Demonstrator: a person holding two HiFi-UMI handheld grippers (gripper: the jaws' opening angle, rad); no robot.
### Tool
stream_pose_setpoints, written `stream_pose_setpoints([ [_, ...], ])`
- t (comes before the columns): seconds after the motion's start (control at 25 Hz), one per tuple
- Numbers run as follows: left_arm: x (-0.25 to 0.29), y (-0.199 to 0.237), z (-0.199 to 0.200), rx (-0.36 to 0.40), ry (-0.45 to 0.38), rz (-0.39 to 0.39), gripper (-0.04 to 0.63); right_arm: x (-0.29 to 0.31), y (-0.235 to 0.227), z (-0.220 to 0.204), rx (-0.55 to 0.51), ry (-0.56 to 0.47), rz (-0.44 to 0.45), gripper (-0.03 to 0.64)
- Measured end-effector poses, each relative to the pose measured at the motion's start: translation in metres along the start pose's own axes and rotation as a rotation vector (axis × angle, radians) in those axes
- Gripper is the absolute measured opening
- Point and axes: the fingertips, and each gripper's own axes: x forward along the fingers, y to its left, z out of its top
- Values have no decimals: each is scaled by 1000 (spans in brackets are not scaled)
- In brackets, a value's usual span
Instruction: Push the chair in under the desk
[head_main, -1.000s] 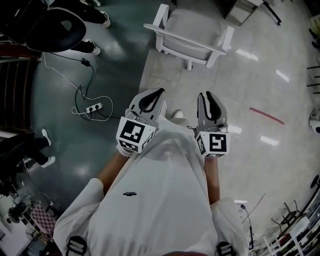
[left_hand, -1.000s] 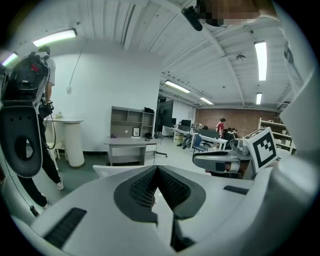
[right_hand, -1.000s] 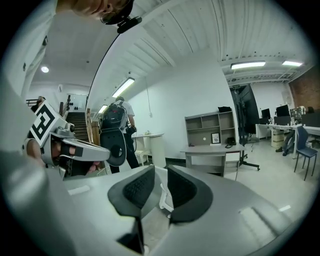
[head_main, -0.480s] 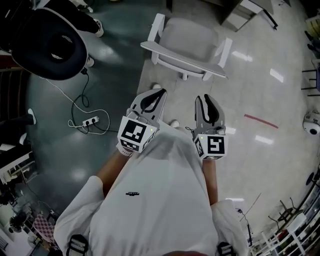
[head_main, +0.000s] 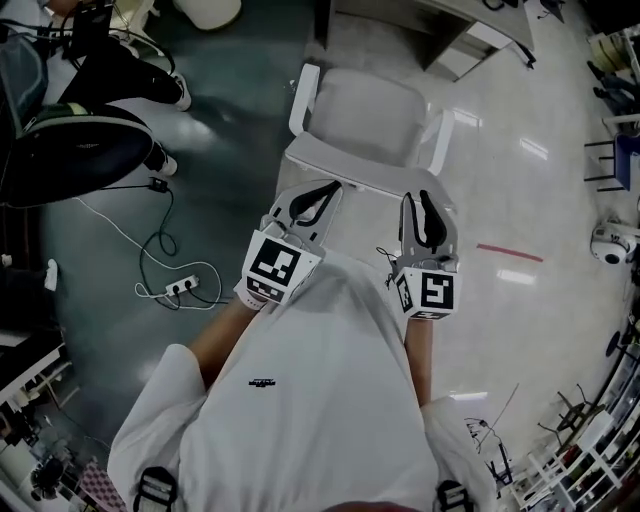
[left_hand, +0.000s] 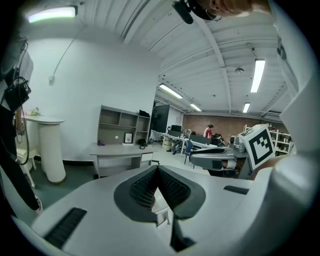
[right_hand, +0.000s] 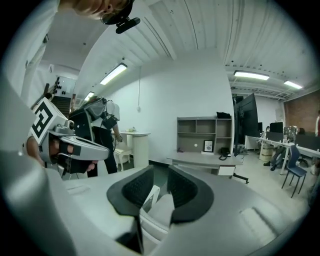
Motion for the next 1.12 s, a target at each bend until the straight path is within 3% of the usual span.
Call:
stream_pose_setpoints([
  [0.24,20,29,11,43,47,-37,8,28,-3,4,21,12,-16,101],
  [0.6,56,32,12,67,108,-64,8,54,-18,3,12,78,84,110],
  [0.72,69,15,-7,150,202,-188,9,58,-14,-4,-29,113,166,110],
  [0.8,76,5,-25,203,265,-256,49,58,-6,-17,-39,169,258,134],
  [0.92,83,1,-51,281,355,-312,118,63,7,-38,-87,259,376,160],
  [1.12,96,-3,-102,456,497,-379,158,63,16,-85,-202,387,486,188],
])
